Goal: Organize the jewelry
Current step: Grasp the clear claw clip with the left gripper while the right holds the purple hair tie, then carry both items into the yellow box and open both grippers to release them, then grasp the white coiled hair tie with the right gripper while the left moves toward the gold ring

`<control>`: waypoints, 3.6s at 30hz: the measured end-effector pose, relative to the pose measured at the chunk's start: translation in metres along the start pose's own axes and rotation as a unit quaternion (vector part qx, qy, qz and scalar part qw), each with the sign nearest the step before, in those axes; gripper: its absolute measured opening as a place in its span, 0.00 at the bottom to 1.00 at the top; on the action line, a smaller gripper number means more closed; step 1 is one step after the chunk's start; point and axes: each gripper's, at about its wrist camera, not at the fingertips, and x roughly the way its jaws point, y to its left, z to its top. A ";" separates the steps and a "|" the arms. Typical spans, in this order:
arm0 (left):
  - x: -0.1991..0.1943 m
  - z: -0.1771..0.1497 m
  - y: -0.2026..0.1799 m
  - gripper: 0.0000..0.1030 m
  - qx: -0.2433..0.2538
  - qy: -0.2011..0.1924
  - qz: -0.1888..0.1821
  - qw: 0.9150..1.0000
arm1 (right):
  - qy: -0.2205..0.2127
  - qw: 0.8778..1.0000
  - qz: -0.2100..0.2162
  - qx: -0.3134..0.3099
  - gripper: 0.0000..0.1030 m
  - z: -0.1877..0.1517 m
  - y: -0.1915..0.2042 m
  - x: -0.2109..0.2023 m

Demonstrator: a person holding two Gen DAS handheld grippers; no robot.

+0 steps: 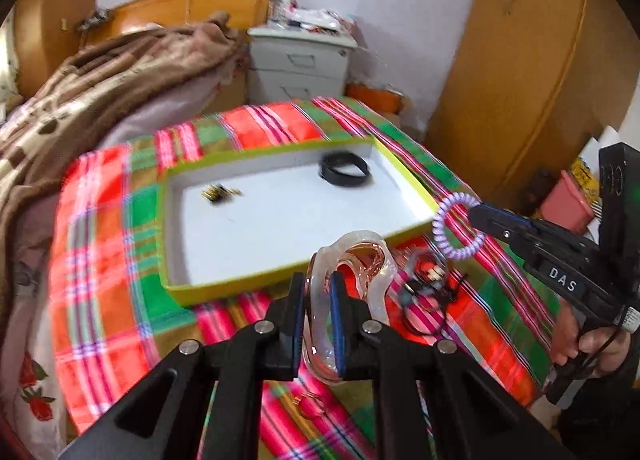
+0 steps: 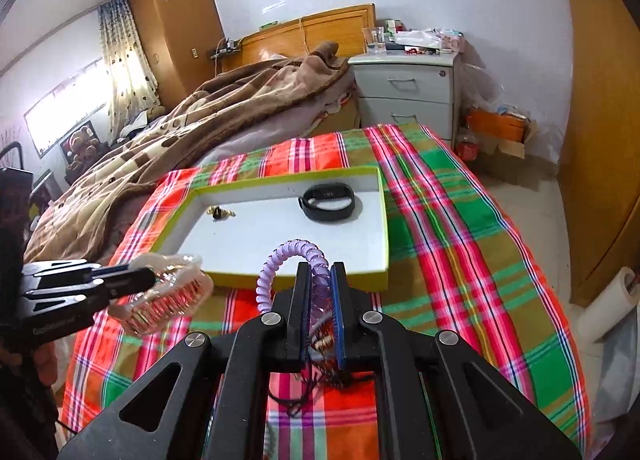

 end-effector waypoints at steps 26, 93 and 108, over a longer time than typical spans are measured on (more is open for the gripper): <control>0.046 0.029 0.077 0.11 -0.101 0.006 0.058 0.993 | 0.078 0.995 0.057 -0.022 0.09 0.070 0.027 0.128; 0.049 0.046 0.067 0.48 -0.088 -0.027 0.067 0.994 | 0.117 0.991 0.059 -0.019 0.23 0.070 0.045 0.165; -0.006 0.015 0.055 0.54 -0.099 -0.054 0.048 0.992 | 0.061 0.996 0.057 -0.032 0.44 0.046 0.040 0.081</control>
